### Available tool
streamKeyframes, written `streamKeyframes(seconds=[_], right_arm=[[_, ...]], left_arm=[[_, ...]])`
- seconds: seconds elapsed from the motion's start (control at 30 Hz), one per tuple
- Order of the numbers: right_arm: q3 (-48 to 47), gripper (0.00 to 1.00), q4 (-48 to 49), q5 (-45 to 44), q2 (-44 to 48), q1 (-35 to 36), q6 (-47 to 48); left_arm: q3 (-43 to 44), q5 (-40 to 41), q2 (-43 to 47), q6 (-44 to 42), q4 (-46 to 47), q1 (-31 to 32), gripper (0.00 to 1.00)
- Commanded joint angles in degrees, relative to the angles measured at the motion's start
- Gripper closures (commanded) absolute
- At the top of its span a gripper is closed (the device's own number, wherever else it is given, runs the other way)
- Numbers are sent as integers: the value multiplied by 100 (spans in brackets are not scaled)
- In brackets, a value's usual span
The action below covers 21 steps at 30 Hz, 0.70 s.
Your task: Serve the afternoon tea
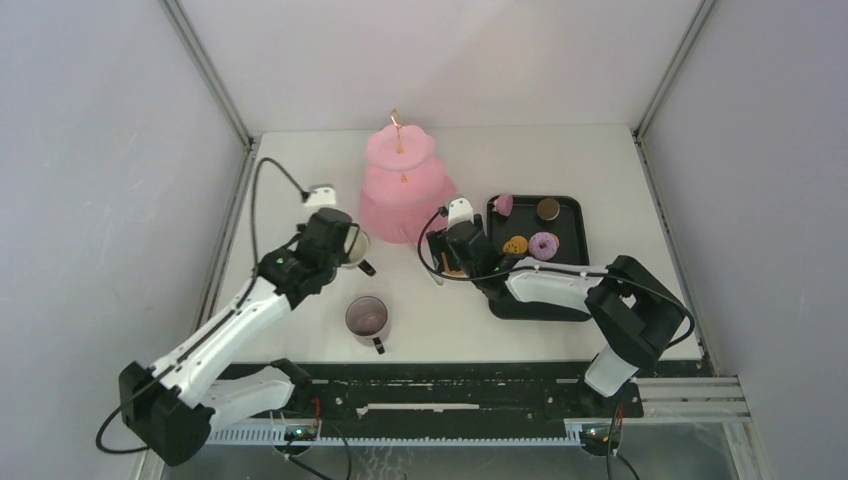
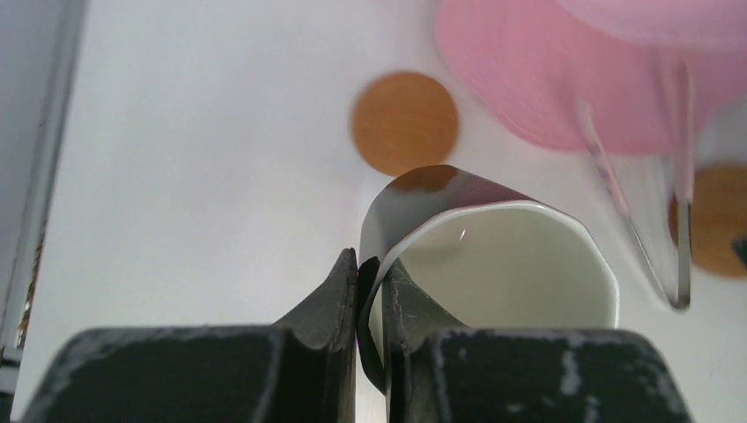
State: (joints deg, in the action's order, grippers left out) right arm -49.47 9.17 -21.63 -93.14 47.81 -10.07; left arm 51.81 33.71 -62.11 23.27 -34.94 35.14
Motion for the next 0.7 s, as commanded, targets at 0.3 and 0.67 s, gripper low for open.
streamKeyframes(seconds=[0.3, 0.67], right_arm=[[-180, 8, 928, 775, 835, 218, 558], [-455, 0, 787, 1441, 639, 68, 681]], left_arm=[[-569, 458, 1636, 1844, -233, -1728, 100], [-1153, -367, 1656, 2395, 24, -2400, 100]])
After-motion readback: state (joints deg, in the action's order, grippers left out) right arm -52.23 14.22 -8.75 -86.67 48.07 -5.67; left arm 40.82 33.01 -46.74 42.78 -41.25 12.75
